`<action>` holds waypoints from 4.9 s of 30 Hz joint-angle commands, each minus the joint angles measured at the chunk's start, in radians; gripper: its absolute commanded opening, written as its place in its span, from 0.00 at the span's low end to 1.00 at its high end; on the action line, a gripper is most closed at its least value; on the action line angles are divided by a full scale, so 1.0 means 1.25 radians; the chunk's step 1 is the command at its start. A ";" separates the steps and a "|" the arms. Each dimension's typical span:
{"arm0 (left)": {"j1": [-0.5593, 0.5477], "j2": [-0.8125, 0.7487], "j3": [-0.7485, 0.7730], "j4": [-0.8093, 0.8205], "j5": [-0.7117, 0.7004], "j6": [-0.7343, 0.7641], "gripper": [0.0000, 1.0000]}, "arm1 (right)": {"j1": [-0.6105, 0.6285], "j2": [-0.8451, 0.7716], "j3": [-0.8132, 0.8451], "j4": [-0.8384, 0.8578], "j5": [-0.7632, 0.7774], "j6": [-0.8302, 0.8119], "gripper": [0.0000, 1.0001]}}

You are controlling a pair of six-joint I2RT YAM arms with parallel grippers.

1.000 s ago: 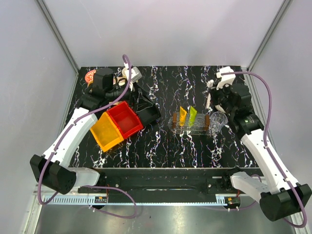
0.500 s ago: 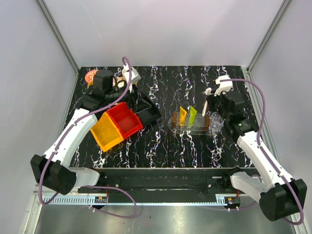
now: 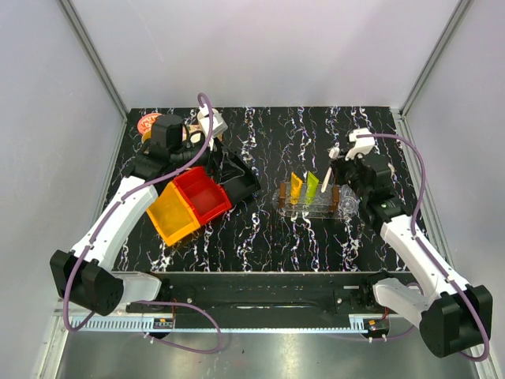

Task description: Prepare toiletry sets of a toothbrush and toothpaste on the tray

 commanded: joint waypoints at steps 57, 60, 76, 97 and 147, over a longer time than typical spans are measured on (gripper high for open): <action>0.006 -0.036 -0.037 0.055 0.008 0.002 0.74 | -0.031 0.041 -0.090 0.140 0.019 -0.003 0.00; 0.005 -0.036 -0.038 0.055 0.010 0.003 0.74 | -0.032 0.044 -0.094 0.143 0.014 -0.003 0.00; 0.006 -0.032 -0.040 0.055 0.016 0.003 0.74 | -0.036 0.070 -0.110 0.161 -0.017 0.006 0.00; 0.007 -0.025 -0.045 0.062 0.030 0.002 0.74 | -0.037 0.085 -0.129 0.204 -0.045 -0.013 0.00; 0.016 -0.023 -0.051 0.057 0.048 0.005 0.74 | -0.039 0.102 -0.175 0.287 -0.083 -0.056 0.00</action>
